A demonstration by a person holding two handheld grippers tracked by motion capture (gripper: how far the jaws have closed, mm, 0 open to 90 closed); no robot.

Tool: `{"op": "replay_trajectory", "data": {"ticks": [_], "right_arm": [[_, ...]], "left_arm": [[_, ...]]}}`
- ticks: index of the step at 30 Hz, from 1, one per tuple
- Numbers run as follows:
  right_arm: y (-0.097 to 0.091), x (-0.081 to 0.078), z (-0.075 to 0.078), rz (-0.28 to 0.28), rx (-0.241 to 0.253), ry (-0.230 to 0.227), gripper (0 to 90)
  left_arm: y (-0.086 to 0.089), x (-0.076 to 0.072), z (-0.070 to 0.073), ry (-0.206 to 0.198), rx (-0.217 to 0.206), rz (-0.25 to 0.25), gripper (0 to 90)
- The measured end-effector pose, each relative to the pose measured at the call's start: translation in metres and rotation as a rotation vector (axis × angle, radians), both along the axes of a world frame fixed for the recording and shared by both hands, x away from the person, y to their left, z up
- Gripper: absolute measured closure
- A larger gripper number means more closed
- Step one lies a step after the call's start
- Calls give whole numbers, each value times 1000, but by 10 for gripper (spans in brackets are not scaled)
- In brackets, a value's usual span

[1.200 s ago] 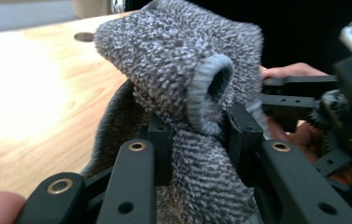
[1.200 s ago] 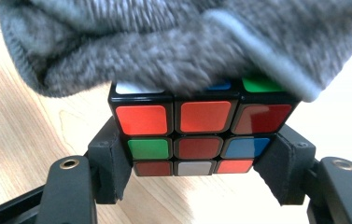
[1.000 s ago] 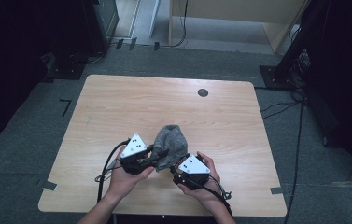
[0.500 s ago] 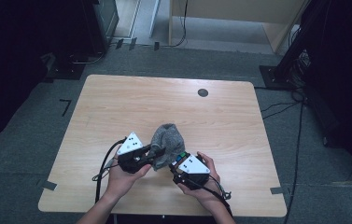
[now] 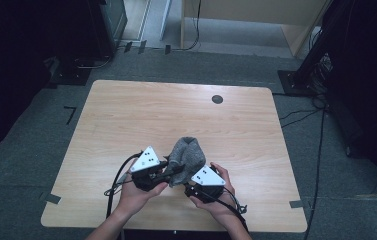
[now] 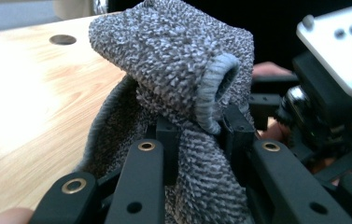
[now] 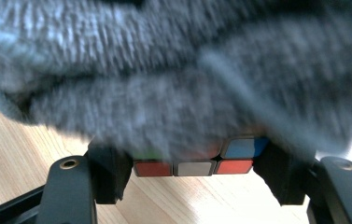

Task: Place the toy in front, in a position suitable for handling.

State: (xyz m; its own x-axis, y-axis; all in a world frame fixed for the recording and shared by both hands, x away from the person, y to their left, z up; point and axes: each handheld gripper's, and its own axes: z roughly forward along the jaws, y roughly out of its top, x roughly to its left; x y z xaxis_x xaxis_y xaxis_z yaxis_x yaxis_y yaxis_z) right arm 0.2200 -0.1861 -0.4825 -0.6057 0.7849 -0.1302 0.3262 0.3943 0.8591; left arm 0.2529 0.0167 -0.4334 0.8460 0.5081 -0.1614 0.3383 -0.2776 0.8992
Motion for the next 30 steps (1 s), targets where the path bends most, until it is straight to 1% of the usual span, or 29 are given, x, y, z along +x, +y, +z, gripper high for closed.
{"op": "replay_trajectory", "data": {"ticks": [1, 2, 3, 4, 5, 6, 7, 8, 9, 10, 11, 12, 13, 14, 15, 16, 17, 18, 19, 20, 21, 22, 23, 24, 25, 26, 28, 29, 30], "right_arm": [[0, 0, 0, 0, 0, 0, 346], [-1, 0, 0, -6, -3, 0, 347], [-2, 0, 0, -8, -10, -1, 347], [-2, 0, 0, -8, -10, -1, 347], [-3, 1, 0, -13, -7, 3, 347], [-3, 2, -1, -9, -5, 4, 346], [-3, 2, -1, -7, 4, 7, 346], [-3, 2, -1, -7, 15, 14, 347], [-3, 3, -1, -5, 21, 13, 347], [-2, 3, -1, -5, 22, 11, 346], [-2, 3, -1, -5, 22, 11, 346], [-2, 2, -1, -15, 3, 10, 347], [-2, 2, -1, -17, -2, 10, 346], [-2, 2, -1, -17, -2, 10, 346], [-3, 2, -1, -18, -8, 11, 347], [-3, 2, -1, -19, -14, 9, 347], [-3, 2, -1, -19, -14, 9, 347], [-2, 2, -1, -14, 3, 11, 347], [-1, 2, -1, -12, 6, 11, 346], [-1, 2, -1, -6, 7, 7, 347], [0, 2, -1, -7, 8, 4, 347], [0, 1, -1, -8, 11, 6, 346], [0, 1, -1, -5, 10, 3, 347], [0, 1, -1, -5, 10, 3, 347], [-1, 1, 0, -12, 7, 0, 346], [-1, 1, 0, -12, 7, 0, 346], [-2, 1, 0, -24, 3, -1, 346], [-2, 2, -1, -21, -3, 1, 347], [-2, 2, -1, -23, 0, 3, 347]], "left_arm": [[0, 0, 0, 0, 0, 0, 740], [3, 3, -1, 18, -6, 8, 739], [11, 10, -3, 36, -15, 60, 739], [11, 10, -3, 36, -15, 60, 739], [16, 12, -3, 44, -9, 102, 740], [17, 13, -3, 48, -8, 116, 740], [17, 12, -2, 52, -13, 115, 741], [12, 7, 0, 44, -25, 81, 741], [8, 4, 1, 48, -28, 55, 740], [8, 4, 1, 48, -28, 55, 739], [4, 2, 0, 40, -14, 46, 739], [2, 3, -1, 34, 8, 58, 736], [4, 5, -2, 46, 7, 65, 734], [4, 5, -2, 46, 7, 65, 732], [8, 8, -3, 53, 5, 85, 732], [17, 13, -3, 72, -1, 131, 734], [17, 13, -3, 72, -1, 131, 735], [21, 14, -2, 78, -15, 134, 736], [20, 12, -1, 72, -30, 116, 738], [20, 12, -1, 72, -30, 116, 737], [12, 5, 2, 55, -22, 66, 736], [7, 2, 3, 42, -8, 43, 735], [3, -1, 4, 27, 9, 38, 733], [3, -1, 4, 27, 9, 38, 732], [4, 1, 3, 22, 22, 55, 731], [4, 1, 3, 22, 22, 55, 731], [12, 8, 0, 47, 11, 89, 732], [19, 12, -2, 70, 0, 113, 734], [19, 12, -2, 73, -5, 110, 734]]}}
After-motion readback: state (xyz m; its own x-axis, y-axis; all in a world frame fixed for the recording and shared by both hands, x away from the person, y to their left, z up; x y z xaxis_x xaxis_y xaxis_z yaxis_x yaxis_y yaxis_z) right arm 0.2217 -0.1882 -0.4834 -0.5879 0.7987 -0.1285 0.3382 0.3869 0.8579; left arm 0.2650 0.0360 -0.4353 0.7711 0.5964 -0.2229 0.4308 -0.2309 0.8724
